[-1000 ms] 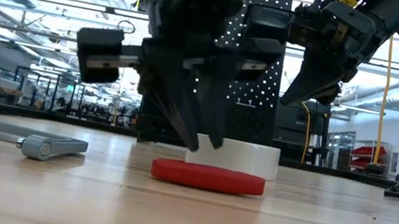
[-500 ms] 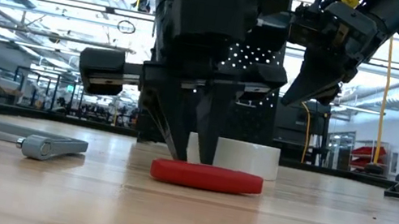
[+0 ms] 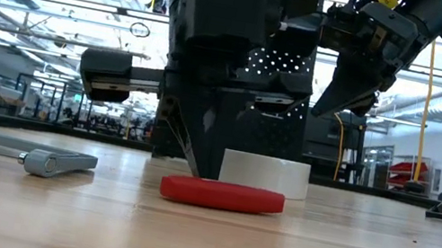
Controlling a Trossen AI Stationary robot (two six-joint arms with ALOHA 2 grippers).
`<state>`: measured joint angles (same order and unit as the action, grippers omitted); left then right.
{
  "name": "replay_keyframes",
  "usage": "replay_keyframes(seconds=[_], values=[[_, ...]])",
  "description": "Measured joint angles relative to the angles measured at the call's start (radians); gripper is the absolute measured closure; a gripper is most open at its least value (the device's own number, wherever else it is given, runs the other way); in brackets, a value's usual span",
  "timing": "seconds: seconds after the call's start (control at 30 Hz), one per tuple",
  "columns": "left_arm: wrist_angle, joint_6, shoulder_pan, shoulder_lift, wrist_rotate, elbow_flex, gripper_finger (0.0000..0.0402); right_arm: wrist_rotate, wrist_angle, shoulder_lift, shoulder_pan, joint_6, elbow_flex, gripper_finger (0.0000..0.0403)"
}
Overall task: Hang tools onto peg board
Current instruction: Put the red t handle screwdriver into the left black tool bin
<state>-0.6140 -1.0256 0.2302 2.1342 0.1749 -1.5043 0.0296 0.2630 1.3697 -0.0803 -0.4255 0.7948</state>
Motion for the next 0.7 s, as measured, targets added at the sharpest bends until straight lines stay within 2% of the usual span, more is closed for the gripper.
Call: replay_keyframes(seconds=[0.33, 0.57, 0.7], values=[[-0.023, 0.101, 0.000, -0.022, -0.034, -0.019, 0.0400, 0.000, 0.001, 0.000, 0.000, 0.000, 0.000, 0.0403], [-0.078, 0.105, 0.001, -0.097, -0.082, -0.044, 0.0401, -0.002, 0.003, 0.000, 0.000, 0.004, 0.000, 0.0403], [-0.109, 0.192, 0.001, -0.165, -0.083, -0.046, 0.0401, -0.002, 0.011, 0.000, 0.000, 0.026, 0.000, 0.0403]])
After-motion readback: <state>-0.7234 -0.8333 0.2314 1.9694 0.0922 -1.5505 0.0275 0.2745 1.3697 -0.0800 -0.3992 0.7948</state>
